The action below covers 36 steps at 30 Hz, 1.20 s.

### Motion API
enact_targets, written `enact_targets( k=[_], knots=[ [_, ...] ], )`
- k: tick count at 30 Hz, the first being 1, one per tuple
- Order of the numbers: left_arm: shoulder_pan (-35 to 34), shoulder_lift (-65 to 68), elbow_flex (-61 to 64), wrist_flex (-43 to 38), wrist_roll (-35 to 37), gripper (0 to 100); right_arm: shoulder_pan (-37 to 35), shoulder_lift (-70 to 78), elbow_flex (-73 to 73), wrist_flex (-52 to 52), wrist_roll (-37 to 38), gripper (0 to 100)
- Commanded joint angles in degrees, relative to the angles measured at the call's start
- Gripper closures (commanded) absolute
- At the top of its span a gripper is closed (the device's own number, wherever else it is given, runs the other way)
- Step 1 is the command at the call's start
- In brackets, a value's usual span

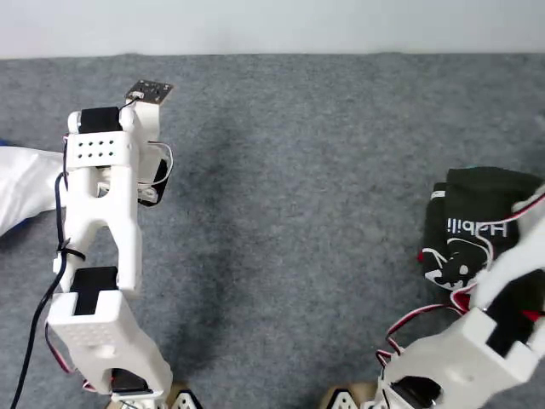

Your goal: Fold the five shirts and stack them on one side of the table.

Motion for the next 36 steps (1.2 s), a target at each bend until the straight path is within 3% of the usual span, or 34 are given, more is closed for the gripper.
enact_targets(
  k=[1,10,17,22,32,36],
  knots=[
    [0.09,-2.99,-0.22,1.58,-0.26,99,-2.68,-3.65,10.11,2.07,-1.23,98.8],
    [0.09,-2.99,-0.22,1.49,-0.26,99,-13.05,-0.13,27.69,-17.71,-8.79,98.8],
    [-0.26,-2.99,-0.22,1.49,-0.35,99,-14.46,-5.32,17.58,-5.41,-8.7,98.8],
    [-0.26,-2.99,-0.22,1.49,-0.35,99,-11.56,-6.73,8.79,-5.14,-6.86,98.5],
    [0.0,-2.99,-0.22,1.49,-0.35,99,-12.79,11.38,8.0,-25.71,-6.59,98.8],
    [0.0,-2.99,-0.22,1.49,-0.35,99,-14.9,18.15,5.63,-30.99,-11.25,98.8]
  ],
)
